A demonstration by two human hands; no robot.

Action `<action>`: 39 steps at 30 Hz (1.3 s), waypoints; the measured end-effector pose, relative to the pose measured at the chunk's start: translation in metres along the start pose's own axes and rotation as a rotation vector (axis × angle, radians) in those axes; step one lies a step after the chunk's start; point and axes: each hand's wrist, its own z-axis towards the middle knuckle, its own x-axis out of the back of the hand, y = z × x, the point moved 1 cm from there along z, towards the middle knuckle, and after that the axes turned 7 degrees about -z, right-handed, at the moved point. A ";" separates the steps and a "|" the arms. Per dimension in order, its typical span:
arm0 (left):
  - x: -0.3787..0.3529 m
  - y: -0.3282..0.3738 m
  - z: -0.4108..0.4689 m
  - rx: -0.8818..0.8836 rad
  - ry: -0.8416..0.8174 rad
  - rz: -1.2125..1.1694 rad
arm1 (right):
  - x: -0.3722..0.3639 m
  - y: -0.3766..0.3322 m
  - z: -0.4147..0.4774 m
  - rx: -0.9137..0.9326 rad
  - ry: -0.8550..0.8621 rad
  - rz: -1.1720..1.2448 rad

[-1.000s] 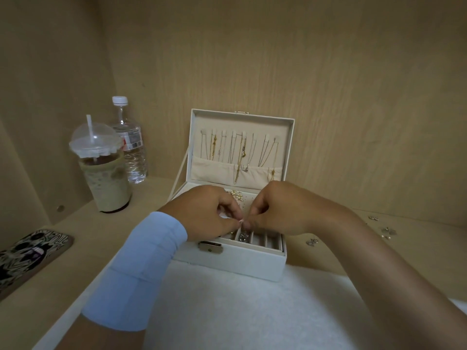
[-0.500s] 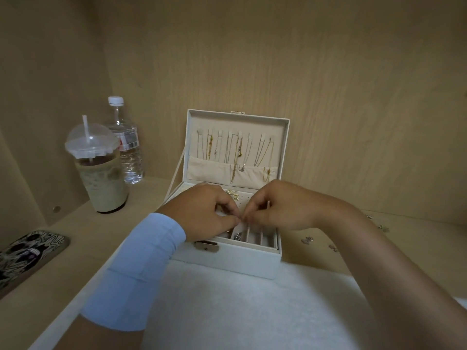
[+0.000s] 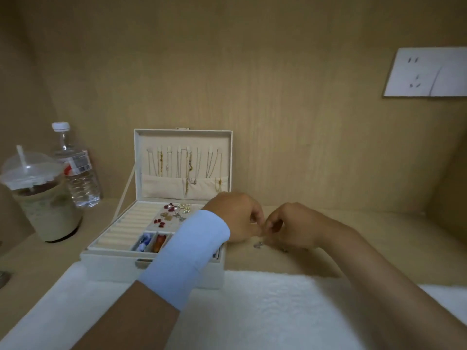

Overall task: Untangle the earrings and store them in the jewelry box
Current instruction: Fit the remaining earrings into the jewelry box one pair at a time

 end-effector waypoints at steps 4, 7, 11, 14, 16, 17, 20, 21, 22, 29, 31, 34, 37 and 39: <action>-0.019 0.004 0.016 0.065 -0.110 0.149 | -0.010 -0.001 0.006 0.016 0.030 -0.022; -0.028 0.000 0.018 0.075 -0.143 0.187 | -0.014 -0.002 0.010 0.038 0.065 -0.053; -0.035 0.000 0.021 0.088 -0.132 0.237 | -0.012 -0.001 0.012 0.036 0.098 -0.047; -0.038 0.004 0.024 0.097 -0.126 0.213 | -0.002 0.008 0.008 -0.018 0.159 -0.004; -0.041 0.006 0.026 0.110 -0.139 0.180 | 0.005 0.016 0.007 -0.043 0.180 0.134; -0.042 0.006 0.027 0.116 -0.143 0.166 | 0.007 0.020 0.006 -0.047 0.188 0.215; -0.044 0.007 0.029 0.128 -0.139 0.129 | 0.012 0.026 0.006 -0.059 0.227 0.364; -0.044 0.007 0.029 0.122 -0.128 0.121 | 0.013 0.026 0.006 -0.061 0.232 0.416; -0.042 0.007 0.028 0.114 -0.107 0.107 | 0.014 0.025 0.005 -0.059 0.230 0.484; -0.002 -0.017 0.004 0.114 0.233 -0.338 | 0.023 0.004 0.000 -0.087 0.149 0.949; 0.010 -0.027 -0.006 0.090 0.327 -0.534 | 0.022 -0.005 0.001 -0.091 0.075 1.041; 0.020 -0.041 -0.019 0.011 0.377 -0.739 | 0.021 -0.023 0.005 -0.076 -0.057 1.161; 0.022 -0.054 -0.029 -0.052 0.382 -0.775 | 0.021 -0.044 0.012 -0.061 -0.132 1.215; 0.025 -0.063 -0.037 -0.067 0.420 -0.787 | 0.022 -0.059 0.019 -0.053 -0.161 1.218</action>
